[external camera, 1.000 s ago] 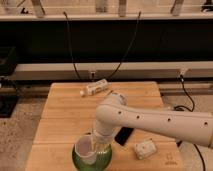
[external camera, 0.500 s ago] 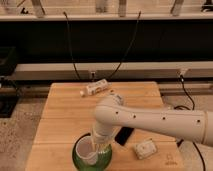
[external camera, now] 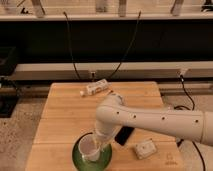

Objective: Place the ceramic cup in the ceramic bowl

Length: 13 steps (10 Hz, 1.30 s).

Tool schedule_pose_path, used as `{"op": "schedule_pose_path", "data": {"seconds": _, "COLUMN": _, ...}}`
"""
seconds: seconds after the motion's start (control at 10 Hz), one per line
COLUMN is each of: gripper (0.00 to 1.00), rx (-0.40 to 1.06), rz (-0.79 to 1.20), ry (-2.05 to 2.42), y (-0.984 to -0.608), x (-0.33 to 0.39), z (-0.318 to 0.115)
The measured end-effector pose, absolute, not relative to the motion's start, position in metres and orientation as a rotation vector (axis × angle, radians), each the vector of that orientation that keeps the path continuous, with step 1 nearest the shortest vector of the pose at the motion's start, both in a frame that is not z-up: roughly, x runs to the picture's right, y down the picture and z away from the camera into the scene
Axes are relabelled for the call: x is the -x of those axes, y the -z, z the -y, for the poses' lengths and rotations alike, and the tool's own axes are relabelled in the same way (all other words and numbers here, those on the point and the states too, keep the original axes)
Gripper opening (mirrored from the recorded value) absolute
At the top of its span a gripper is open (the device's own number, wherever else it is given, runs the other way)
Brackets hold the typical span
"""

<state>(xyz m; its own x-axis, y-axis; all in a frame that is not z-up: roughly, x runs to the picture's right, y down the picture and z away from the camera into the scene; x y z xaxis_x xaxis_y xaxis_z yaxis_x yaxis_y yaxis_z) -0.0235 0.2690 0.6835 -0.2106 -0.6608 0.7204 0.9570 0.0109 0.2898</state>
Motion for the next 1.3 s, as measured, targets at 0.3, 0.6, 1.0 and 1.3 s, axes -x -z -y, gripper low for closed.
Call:
{"op": "schedule_pose_path", "data": {"seconds": 0.3, "gripper": 0.59, "rx": 0.441, "rz": 0.863, "ry": 1.559, "y": -0.690, "x": 0.018, "z": -0.267}}
{"op": "schedule_pose_path", "data": {"seconds": 0.6, "gripper": 0.80, "rx": 0.436, "rz": 0.856, "ry": 1.542, "y": -0.691, "x": 0.016, "z": -0.264}}
{"op": "schedule_pose_path", "data": {"seconds": 1.0, "gripper": 0.80, "rx": 0.405, "rz": 0.882, "ry": 1.520, "y": -0.683, "x": 0.017, "z": -0.253}}
{"op": "schedule_pose_path", "data": {"seconds": 1.3, "gripper": 0.80, "rx": 0.395, "rz": 0.895, "ry": 1.504, "y": -0.668, "x": 0.016, "z": -0.232}}
